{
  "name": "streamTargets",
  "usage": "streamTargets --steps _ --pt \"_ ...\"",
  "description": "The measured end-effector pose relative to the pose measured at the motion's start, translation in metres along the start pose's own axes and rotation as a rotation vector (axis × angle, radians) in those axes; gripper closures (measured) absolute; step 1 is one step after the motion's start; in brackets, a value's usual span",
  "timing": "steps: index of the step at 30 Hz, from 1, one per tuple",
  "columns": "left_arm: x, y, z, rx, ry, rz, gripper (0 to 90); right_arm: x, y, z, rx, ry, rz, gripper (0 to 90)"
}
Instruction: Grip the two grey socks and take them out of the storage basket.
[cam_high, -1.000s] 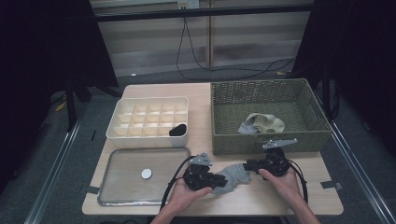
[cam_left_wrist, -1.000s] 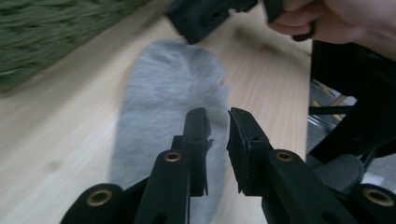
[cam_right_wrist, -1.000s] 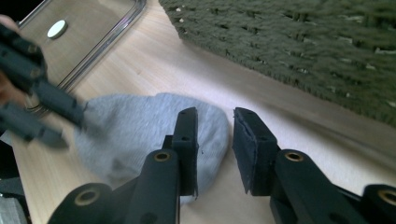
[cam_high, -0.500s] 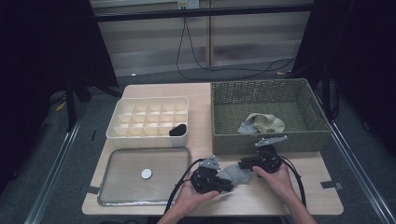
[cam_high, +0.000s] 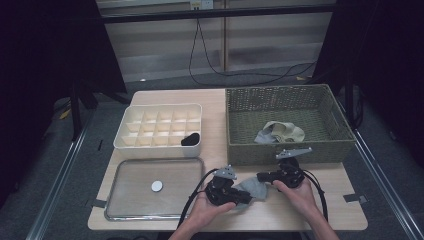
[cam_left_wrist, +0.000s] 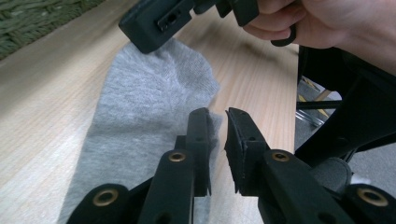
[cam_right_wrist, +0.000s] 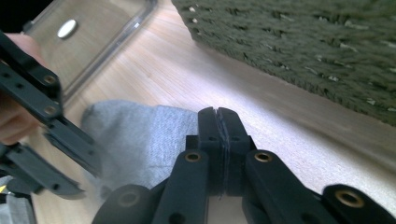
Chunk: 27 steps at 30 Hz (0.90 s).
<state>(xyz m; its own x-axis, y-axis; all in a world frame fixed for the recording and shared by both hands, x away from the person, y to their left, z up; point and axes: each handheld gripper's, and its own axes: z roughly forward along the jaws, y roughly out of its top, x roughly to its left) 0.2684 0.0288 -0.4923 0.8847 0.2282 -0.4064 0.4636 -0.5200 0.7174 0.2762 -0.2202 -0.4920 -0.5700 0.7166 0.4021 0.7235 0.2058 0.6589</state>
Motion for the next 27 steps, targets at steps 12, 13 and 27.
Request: streamTargets --steps 12,13,27 --pt "-0.002 0.002 0.012 0.021 -0.023 -0.003 82.3 0.020 0.010 -0.017 -0.104 0.056 -0.031 89.6" --pt "-0.001 0.002 0.012 0.025 -0.022 -0.004 82.1 0.022 0.011 -0.018 -0.107 0.058 -0.036 89.7" --pt "0.012 0.003 0.017 0.028 0.009 -0.034 80.2 0.054 0.008 -0.025 -0.148 0.107 -0.082 89.7"
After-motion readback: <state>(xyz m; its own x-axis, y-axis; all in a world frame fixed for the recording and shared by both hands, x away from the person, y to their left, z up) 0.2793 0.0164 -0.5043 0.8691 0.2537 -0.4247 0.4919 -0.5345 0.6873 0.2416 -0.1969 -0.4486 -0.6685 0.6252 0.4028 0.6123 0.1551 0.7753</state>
